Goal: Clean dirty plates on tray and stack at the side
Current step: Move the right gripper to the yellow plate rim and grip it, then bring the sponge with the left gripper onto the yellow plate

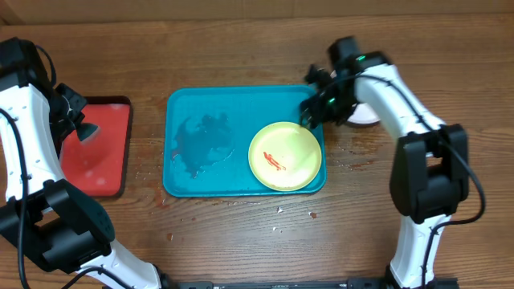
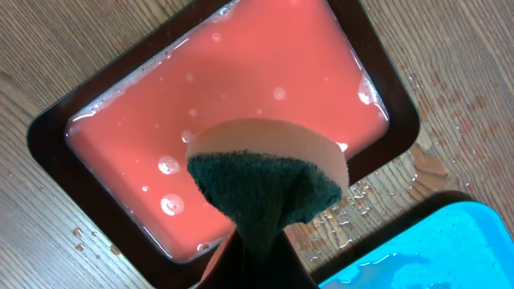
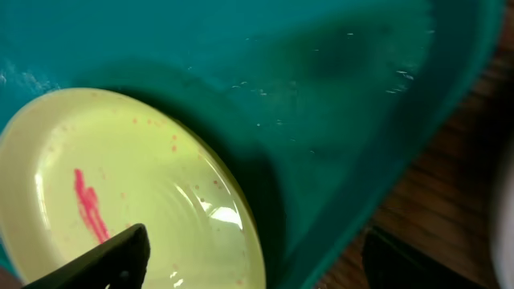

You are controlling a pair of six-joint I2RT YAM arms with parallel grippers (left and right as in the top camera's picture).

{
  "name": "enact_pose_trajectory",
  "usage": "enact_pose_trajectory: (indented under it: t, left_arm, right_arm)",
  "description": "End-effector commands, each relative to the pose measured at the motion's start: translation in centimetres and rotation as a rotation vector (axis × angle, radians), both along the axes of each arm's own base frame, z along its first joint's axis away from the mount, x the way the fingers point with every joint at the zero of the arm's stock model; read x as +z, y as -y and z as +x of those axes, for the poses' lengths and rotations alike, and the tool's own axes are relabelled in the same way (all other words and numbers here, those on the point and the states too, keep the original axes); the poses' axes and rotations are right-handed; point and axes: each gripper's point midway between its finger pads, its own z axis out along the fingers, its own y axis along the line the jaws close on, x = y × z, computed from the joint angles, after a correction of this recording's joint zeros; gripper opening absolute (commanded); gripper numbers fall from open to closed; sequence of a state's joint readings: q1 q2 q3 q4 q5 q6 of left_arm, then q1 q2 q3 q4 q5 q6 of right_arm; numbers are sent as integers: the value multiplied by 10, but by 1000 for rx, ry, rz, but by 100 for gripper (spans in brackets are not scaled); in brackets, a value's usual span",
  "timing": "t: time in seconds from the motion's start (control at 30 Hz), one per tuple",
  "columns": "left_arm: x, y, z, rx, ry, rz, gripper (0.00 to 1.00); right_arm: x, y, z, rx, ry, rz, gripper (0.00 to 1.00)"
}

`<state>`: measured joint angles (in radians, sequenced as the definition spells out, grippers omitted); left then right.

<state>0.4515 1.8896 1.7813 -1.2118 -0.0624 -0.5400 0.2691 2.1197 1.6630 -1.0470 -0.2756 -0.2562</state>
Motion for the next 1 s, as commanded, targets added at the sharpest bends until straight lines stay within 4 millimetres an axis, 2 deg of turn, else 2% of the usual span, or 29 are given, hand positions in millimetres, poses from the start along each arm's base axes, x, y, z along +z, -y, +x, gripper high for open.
enact_pose_trajectory:
  t: [0.0,0.13,0.33,0.4,0.43,0.5,0.57,0.73,0.83,0.93,0.97]
  left_arm:
    - [6,4,3,-42,14,6,4]
    - [6,4,3,-42,14,6,4]
    - [6,4,4,-42,15,7,5]
    - [6,4,4,-42,15,7,4]
    - [6,4,4,-42,15,7,4]
    - [6,4,3,-42,15,7,4]
    - [6,4,3,-42,14,7,4]
    - [6,4,3,-42,14,6,4]
    - [6,5,4,-42,16,4,4]
    - [6,5,4,-43,15,4,4]
    - [6,5,3,-43,14,4,4]
  right_arm:
    - [-9,4,3,61,75,-106,91]
    - [-14,-8,-1,115,95,-103,91]
    - [-14,-17,-3,155,107,-102,72]
    - [-13,-18,-2,157,111,-99,46]
    - [-13,-19,-3,158,110,-94,46]
    - [-13,-19,-3,158,107,-90,59]
    - [-15,-20,-5,159,104,-82,65]
    - [-25,-19,-9,160,95,-85,64]
    - [-26,-21,-11,162,89,-69,57]
    - [-27,-25,-15,163,73,-40,56]
    - [-28,-25,-16,162,71,-41,51]
